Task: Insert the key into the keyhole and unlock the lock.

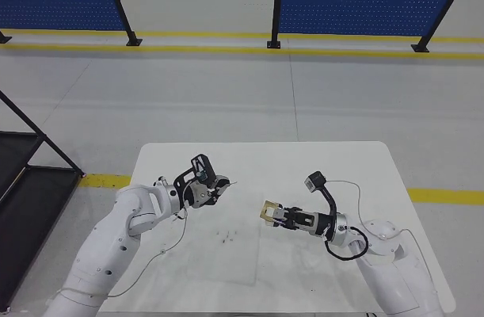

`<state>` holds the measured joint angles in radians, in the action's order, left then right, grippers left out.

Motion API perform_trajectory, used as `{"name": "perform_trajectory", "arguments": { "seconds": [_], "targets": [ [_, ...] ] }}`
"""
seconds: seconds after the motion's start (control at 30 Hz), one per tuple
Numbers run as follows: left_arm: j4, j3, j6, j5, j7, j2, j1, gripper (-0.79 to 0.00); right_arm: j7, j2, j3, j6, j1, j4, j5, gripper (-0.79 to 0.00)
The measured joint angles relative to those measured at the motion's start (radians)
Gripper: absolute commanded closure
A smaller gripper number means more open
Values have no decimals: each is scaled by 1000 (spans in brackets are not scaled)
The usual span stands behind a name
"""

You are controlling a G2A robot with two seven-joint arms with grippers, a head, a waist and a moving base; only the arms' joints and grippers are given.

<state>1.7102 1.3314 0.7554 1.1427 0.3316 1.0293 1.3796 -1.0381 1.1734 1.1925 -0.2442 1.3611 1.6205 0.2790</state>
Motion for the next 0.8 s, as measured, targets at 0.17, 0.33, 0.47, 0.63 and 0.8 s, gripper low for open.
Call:
{"name": "perform_trajectory", "arguments": {
  "seconds": [0.17, 0.33, 0.47, 0.63, 0.8],
  "targets": [
    [0, 1, 1, -7, 4, 0, 0, 0, 0, 0, 0, 0, 0, 0, 0, 0],
    [13, -3, -42, 50, -43, 2, -4, 0, 0, 0, 0, 0, 0, 0, 0, 0],
    [-5, -32, -28, 134, -223, 5, -12, 0, 0, 0, 0, 0, 0, 0, 0, 0],
    [-29, -75, -23, 395, -421, 0, -44, 0, 0, 0, 0, 0, 0, 0, 0, 0],
    [-48, -119, -194, 795, -659, -16, -53, 0, 0, 0, 0, 0, 0, 0, 0, 0]
  ]
}}
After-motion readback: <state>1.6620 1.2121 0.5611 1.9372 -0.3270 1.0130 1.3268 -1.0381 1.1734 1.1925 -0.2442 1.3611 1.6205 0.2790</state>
